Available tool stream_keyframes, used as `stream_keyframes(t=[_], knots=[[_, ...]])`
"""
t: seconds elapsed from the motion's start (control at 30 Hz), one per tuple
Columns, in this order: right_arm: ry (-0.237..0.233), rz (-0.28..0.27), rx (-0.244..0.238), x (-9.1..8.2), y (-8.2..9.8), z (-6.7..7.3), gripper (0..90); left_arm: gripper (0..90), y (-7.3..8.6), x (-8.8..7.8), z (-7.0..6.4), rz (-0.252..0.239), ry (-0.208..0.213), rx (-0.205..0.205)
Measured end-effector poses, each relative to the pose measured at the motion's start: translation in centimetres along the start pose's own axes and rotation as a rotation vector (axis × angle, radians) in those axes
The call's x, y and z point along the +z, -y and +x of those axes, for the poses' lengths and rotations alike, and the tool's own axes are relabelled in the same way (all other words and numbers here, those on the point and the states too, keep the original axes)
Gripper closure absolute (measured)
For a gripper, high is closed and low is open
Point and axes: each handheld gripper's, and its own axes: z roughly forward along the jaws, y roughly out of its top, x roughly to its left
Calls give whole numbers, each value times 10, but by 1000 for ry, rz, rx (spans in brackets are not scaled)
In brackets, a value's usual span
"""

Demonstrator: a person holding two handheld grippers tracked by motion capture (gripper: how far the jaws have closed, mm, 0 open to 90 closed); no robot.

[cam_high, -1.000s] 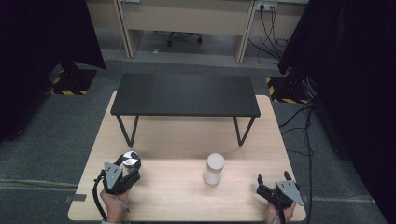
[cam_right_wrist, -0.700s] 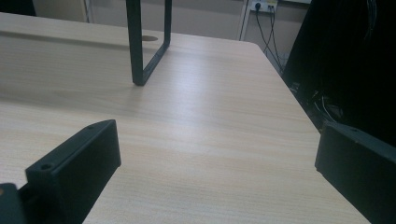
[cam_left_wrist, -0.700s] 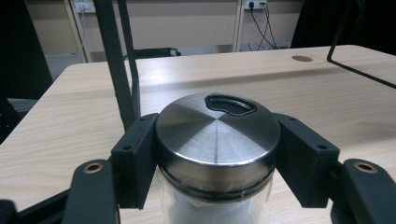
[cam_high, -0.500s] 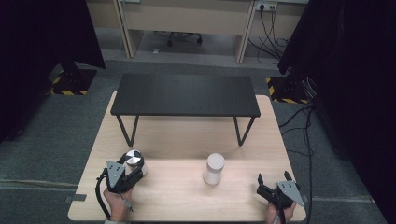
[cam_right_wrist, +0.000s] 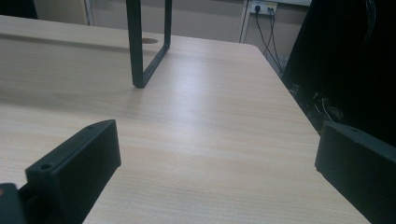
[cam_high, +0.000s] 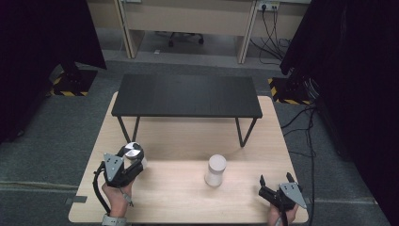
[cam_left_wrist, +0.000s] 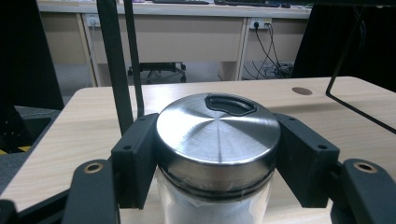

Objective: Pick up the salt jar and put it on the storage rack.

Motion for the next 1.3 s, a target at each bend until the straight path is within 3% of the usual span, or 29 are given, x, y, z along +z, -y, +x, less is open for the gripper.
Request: stream_keyframes(t=[0.43, 0.73, 1.3], knots=[[-6, 0, 4, 0, 0, -1, 3, 344, -30, -3, -7, -25, 5, 36], [-8, -1, 11, 0, 0, -2, 3, 344, -52, -4, -10, -47, 11, 41], [-13, -9, 20, -1, 1, -3, 3, 343, -90, -2, -15, -44, 13, 49]])
